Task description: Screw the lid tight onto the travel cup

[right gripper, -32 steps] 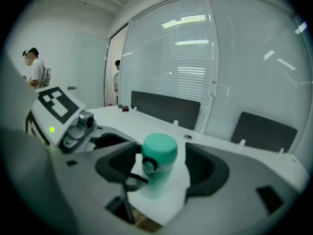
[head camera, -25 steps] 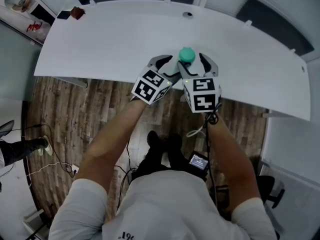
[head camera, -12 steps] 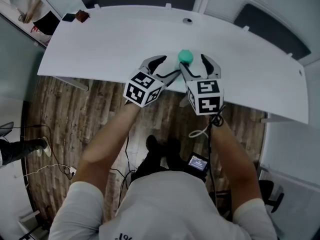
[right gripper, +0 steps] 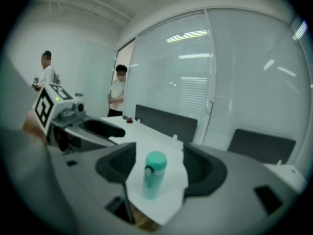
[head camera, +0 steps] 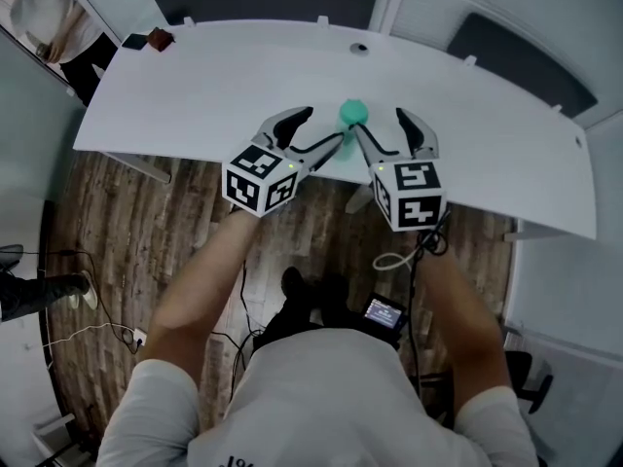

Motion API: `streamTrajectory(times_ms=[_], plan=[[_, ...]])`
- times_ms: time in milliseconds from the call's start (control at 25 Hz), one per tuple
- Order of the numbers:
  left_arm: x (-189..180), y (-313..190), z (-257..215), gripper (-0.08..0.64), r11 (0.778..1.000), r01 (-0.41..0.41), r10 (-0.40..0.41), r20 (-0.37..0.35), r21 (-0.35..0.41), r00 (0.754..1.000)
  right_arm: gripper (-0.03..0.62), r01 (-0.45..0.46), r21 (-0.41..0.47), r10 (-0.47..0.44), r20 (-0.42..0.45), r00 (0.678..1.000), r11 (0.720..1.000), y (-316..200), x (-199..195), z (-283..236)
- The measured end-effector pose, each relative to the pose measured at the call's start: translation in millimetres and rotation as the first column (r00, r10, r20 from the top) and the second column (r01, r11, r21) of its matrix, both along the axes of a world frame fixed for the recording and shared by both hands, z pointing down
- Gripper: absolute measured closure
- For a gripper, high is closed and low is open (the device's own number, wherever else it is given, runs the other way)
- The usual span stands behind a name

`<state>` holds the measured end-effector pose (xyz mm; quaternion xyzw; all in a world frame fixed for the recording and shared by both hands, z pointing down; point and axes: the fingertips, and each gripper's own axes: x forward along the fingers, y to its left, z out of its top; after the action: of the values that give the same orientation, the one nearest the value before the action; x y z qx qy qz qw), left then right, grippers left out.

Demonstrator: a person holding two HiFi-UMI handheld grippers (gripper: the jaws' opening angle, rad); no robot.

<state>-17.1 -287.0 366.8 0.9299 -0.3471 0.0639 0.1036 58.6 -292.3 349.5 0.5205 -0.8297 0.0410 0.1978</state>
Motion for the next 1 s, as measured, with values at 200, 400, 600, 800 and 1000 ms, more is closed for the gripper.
streamTrajectory(times_ms=[200,400,600,800,1000], plan=[[-4.1,10.1,-20.9,0.255,1.000,0.010,-0.009,-0.055,0.019,0.998,0.287,0.006,0.008,-0.006,0.022,1.000,1.000,10.7,3.9,-14.9],[-5.3,19.7,-44.1,0.255,0.999,0.017,-0.013,-0.113,0.036,0.994,0.290,0.006,0.011,-0.007,0.079,0.997,1.000,18.6,9.5,-29.2],[-11.0,33.0,-61.9,0.255,0.998,0.016,-0.008,-0.147,0.054,0.989,0.343,0.007,0.024,-0.010,0.109,0.994,1.000,28.8,13.4,-43.8],[-15.0,44.4,-76.9,0.255,0.998,0.011,0.000,-0.179,0.059,0.984,0.432,0.009,0.041,-0.015,0.134,0.991,0.999,39.9,19.4,-56.9],[-16.3,59.2,-92.8,0.267,0.997,0.007,0.009,-0.208,0.078,0.978,0.493,0.015,0.059,-0.024,0.157,0.987,0.998,51.9,22.3,-68.3]])
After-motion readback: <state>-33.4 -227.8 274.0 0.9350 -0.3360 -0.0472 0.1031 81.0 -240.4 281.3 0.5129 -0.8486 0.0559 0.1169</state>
